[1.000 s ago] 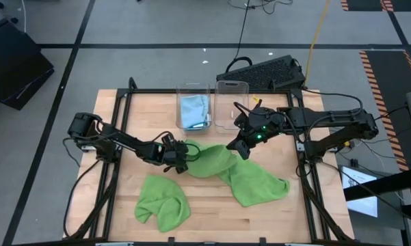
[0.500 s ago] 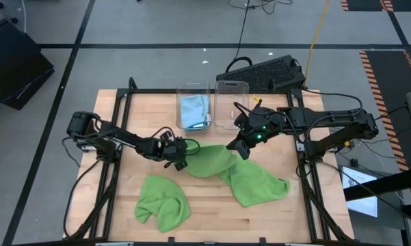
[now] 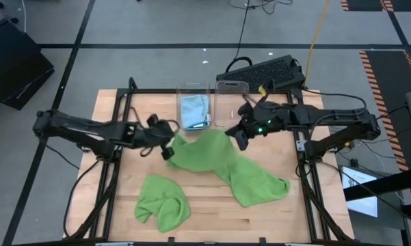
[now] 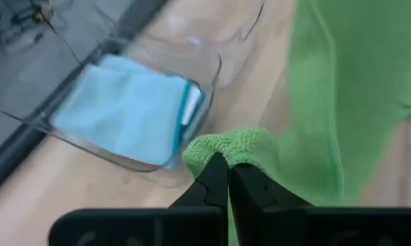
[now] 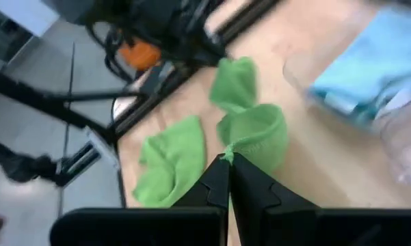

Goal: Fold microfiber towels
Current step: Fold the top left green microfiber towel

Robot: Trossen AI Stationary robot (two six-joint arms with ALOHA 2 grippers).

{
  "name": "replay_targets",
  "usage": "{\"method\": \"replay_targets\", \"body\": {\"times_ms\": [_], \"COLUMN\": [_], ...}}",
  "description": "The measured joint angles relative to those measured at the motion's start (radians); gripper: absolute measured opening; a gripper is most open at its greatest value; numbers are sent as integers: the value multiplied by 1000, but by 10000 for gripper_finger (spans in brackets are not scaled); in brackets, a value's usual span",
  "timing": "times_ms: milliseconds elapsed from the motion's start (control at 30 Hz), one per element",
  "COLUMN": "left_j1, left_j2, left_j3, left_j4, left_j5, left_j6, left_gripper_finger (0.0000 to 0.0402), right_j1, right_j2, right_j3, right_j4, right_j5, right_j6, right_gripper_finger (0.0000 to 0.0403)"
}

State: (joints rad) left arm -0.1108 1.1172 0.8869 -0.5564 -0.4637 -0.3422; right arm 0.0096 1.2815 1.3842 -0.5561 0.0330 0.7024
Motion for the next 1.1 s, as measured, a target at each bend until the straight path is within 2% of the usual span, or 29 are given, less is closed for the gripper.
{"method": "replay_targets", "body": {"times_ms": [167, 333, 500, 567, 700, 900, 967, 1100], "left_j1": [34, 98, 135, 141, 121, 44, 22, 15], "left_j2": [-87, -101, -94, -91, -91, -90, -90, -91], "left_j3": [156, 339, 465, 481, 451, 325, 301, 282], "left_j4": [-159, -359, -425, -443, -531, -538, -518, -519], "left_j5": [4, 83, 218, 294, 416, 614, 561, 305], "left_j6": [37, 76, 170, 160, 63, -54, -75, -159], "left_gripper_finger": [2, 1, 1, 1, 1, 1, 1, 1], "right_j1": [-40, -84, -122, -121, -95, -25, -15, -18], "right_j2": [-43, -89, -107, -109, -112, -128, -139, -165], "right_j3": [0, 0, 0, 0, -10, -145, -189, -261], "right_j4": [78, 82, 160, 182, 84, 68, 90, 211], "right_j5": [49, 52, 50, 44, -30, -110, -63, 70], "right_j6": [-63, -108, -171, -198, -211, -50, 16, 67], "right_gripper_finger": [0, 0, 0, 0, 0, 0, 0, 0]}}
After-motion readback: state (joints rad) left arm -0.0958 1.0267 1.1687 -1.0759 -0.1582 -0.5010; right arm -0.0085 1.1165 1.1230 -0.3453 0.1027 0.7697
